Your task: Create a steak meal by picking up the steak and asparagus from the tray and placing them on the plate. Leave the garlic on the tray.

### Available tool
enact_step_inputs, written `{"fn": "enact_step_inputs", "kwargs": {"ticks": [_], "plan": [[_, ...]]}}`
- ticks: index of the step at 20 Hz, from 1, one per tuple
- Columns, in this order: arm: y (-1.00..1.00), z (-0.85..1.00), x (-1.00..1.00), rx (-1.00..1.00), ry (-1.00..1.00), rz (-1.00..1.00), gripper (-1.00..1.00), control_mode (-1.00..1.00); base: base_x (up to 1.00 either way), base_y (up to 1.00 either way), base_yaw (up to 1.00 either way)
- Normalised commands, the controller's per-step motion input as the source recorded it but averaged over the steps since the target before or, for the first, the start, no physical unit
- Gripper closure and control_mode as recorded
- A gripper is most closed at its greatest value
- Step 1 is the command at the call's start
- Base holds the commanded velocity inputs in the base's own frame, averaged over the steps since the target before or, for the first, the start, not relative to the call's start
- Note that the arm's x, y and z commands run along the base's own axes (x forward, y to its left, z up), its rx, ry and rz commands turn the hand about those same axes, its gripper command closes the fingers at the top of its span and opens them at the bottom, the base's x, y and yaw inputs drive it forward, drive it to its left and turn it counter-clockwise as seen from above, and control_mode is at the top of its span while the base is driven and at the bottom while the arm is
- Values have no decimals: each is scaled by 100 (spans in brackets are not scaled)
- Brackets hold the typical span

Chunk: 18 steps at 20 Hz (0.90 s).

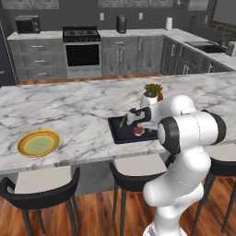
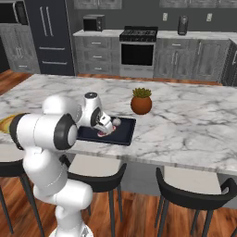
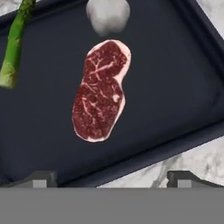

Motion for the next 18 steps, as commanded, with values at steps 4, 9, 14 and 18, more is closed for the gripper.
{"fn": "enact_step_inputs", "kwargs": {"ticks": [4,9,14,18], "plan": [[0,-35,33,0,2,0,-100,-100,0,0,0],[0,-34,34,0,2,0,-100,-100,0,0,0],[0,-38,34,0,3,0,-100,-100,0,0,0],[0,-45,26,0,3,0,-100,-100,0,0,0]]}}
